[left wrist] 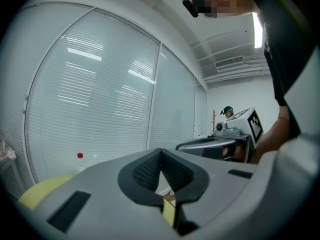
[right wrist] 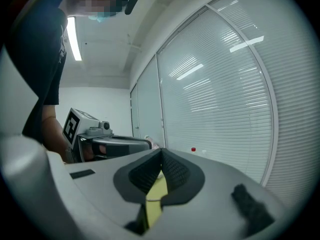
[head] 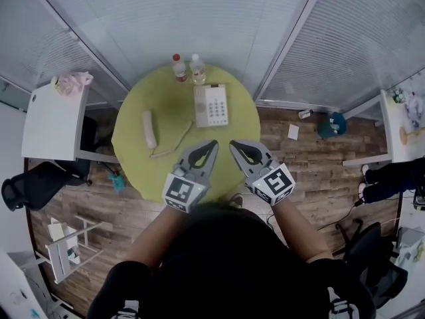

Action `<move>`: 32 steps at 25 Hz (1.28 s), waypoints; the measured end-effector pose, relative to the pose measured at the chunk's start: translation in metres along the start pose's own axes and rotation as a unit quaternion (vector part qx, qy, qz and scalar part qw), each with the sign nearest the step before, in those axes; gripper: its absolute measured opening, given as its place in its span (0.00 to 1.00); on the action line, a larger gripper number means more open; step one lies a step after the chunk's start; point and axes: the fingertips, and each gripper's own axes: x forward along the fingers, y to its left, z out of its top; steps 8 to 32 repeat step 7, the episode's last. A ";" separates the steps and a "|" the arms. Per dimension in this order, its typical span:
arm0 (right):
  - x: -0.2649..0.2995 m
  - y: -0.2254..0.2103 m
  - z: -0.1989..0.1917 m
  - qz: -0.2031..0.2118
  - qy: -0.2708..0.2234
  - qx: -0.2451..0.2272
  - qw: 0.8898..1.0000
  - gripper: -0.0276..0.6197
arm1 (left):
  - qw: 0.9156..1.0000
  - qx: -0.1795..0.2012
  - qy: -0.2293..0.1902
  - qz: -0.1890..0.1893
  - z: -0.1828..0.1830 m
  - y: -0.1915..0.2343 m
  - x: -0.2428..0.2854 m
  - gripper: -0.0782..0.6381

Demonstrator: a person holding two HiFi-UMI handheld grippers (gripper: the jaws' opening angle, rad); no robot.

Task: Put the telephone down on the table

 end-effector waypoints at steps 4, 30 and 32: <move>-0.002 -0.003 0.000 -0.003 -0.004 0.001 1.000 0.07 | 1.000 0.001 0.002 -0.001 -0.001 -0.001 0.003 0.13; -0.004 -0.006 0.001 -0.005 -0.006 0.002 1.000 0.07 | 1.000 0.002 0.003 0.000 -0.001 -0.002 0.006 0.13; -0.004 -0.006 0.001 -0.005 -0.006 0.002 1.000 0.07 | 1.000 0.002 0.003 0.000 -0.001 -0.002 0.006 0.13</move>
